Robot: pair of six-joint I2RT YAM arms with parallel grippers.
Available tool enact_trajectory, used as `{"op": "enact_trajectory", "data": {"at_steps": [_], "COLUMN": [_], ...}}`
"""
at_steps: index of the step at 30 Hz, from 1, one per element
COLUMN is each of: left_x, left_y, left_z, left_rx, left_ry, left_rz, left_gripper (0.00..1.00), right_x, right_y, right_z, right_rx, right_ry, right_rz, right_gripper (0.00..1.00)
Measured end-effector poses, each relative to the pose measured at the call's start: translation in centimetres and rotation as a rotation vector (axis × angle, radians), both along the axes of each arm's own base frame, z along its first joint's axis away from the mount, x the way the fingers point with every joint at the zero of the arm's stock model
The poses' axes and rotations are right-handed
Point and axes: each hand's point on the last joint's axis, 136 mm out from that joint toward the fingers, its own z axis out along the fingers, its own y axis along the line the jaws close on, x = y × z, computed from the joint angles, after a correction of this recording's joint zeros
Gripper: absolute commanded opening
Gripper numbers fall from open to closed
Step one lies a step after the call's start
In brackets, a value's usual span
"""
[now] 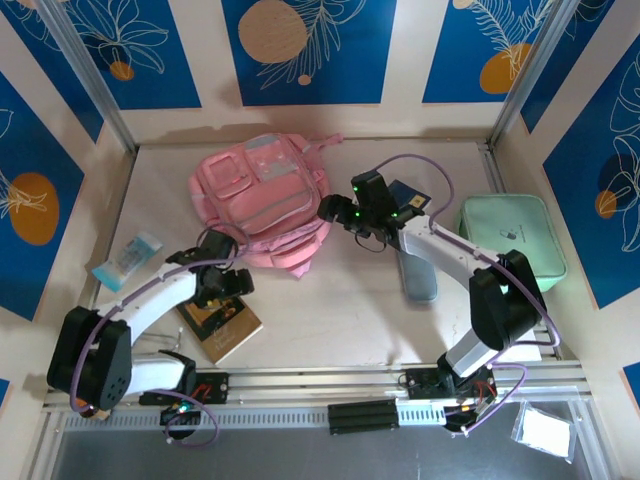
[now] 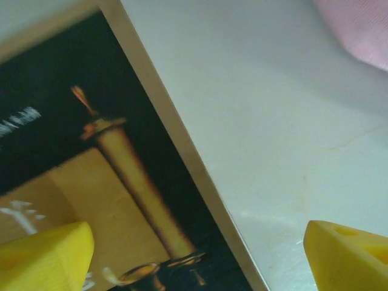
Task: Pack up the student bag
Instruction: Move the book from the bottom-left of the table, then pick up the book from the bottom-left of the table.
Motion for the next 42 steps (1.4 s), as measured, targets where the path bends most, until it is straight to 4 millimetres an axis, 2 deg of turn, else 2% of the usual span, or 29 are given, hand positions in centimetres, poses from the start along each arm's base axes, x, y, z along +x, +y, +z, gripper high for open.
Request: {"op": "enact_trajectory", "data": {"at_steps": [2, 7, 11, 13, 15, 19, 23, 26, 28, 31, 34, 42], "left_x": [0.4, 3.4, 4.3, 4.4, 4.9, 6.2, 5.9, 4.4, 3.2, 1.5, 0.7, -0.8], "left_y": [-0.6, -3.6, -4.6, -4.5, -3.5, 0.5, 4.0, 5.4, 5.8, 6.2, 6.3, 5.8], "left_z": [-0.4, 0.2, 0.8, 1.2, 1.9, 4.1, 4.6, 3.1, 1.9, 0.6, 0.3, -0.8], "left_rx": [-0.035, -0.176, -0.232, -0.232, -0.221, -0.194, -0.179, -0.175, -0.170, -0.160, -0.157, -0.183], "left_ry": [-0.006, -0.097, -0.133, -0.135, -0.152, -0.215, -0.226, -0.173, -0.124, -0.064, -0.049, -0.018], "left_rz": [0.007, -0.010, -0.030, -0.031, -0.012, 0.113, 0.242, 0.309, 0.335, 0.360, 0.364, 0.360], "left_gripper": [0.85, 0.84, 0.88, 0.89, 0.89, 0.89, 0.85, 0.81, 0.80, 0.76, 0.73, 0.70], "right_x": [0.1, 0.3, 0.2, -0.1, -0.7, -2.9, -6.2, -8.5, -9.4, -10.1, -10.5, -10.3], "right_y": [0.2, 0.6, 1.8, 3.1, 5.1, 10.7, 15.8, 18.5, 19.6, 20.6, 21.2, 21.7], "right_z": [-0.1, 0.8, 2.0, 2.6, 3.3, 3.7, 1.5, -1.4, -3.5, -6.2, -8.4, -11.3], "right_rx": [-0.011, -0.023, -0.040, -0.055, -0.072, -0.107, -0.155, -0.195, -0.228, -0.278, -0.314, -0.383], "right_ry": [0.000, -0.023, -0.065, -0.086, -0.108, -0.143, -0.119, -0.059, -0.016, 0.038, 0.076, 0.106], "right_rz": [0.007, 0.025, 0.080, 0.130, 0.204, 0.404, 0.601, 0.714, 0.760, 0.803, 0.827, 0.832], "right_gripper": [0.81, 0.81, 0.78, 0.77, 0.75, 0.69, 0.59, 0.56, 0.53, 0.51, 0.49, 0.46]}}
